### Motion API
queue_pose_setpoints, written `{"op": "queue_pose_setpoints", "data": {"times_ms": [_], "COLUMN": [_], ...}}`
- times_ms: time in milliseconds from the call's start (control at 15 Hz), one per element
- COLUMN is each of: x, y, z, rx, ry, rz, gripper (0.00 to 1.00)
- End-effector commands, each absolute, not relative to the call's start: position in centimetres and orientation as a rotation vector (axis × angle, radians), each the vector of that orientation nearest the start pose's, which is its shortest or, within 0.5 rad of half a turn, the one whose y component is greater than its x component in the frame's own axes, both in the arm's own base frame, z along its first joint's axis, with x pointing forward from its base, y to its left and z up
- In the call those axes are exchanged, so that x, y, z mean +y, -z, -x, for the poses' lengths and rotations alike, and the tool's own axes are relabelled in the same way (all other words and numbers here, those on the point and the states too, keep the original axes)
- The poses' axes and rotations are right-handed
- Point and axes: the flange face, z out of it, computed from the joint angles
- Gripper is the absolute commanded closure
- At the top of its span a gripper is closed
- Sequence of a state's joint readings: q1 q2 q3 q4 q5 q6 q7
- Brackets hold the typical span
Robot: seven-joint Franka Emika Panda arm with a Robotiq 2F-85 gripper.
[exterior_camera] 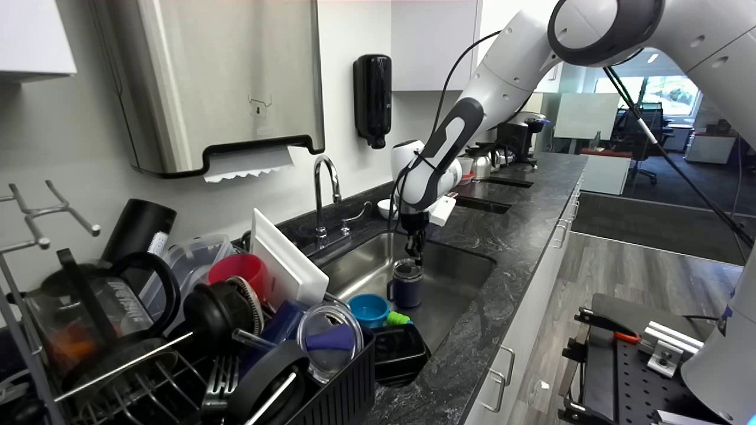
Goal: Put the thermos cup lid on the thermos cup in the sink
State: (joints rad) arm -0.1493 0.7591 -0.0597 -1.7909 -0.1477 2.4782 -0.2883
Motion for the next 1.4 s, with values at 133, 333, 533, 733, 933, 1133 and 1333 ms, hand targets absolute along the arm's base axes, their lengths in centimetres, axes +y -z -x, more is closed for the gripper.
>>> {"op": "queue_pose_setpoints", "data": {"times_ms": [133,333,533,733,933,1133,1333], "x": [-12.9,-12.8,-12.7,-12.6,-12.4,-12.2,-12.1], "y": [-11.8,-11.8,-11.6,-12.5,-13.8,-15.2,-15.4], "z": [-62.1,-62.1,-62.1,-62.3,-62.7,-63.2,-63.4], "rx": [-0.365,-0.370,-0.372,-0.366,-0.371,-0.372,-0.375], "ry": [-0.169,-0.172,-0.172,-0.142,-0.098,-0.058,-0.049], "rz": [3.248,3.247,3.243,3.238,3.240,3.241,3.236], "gripper": [1.00,1.00,1.00,1.00,1.00,1.00,1.00]}}
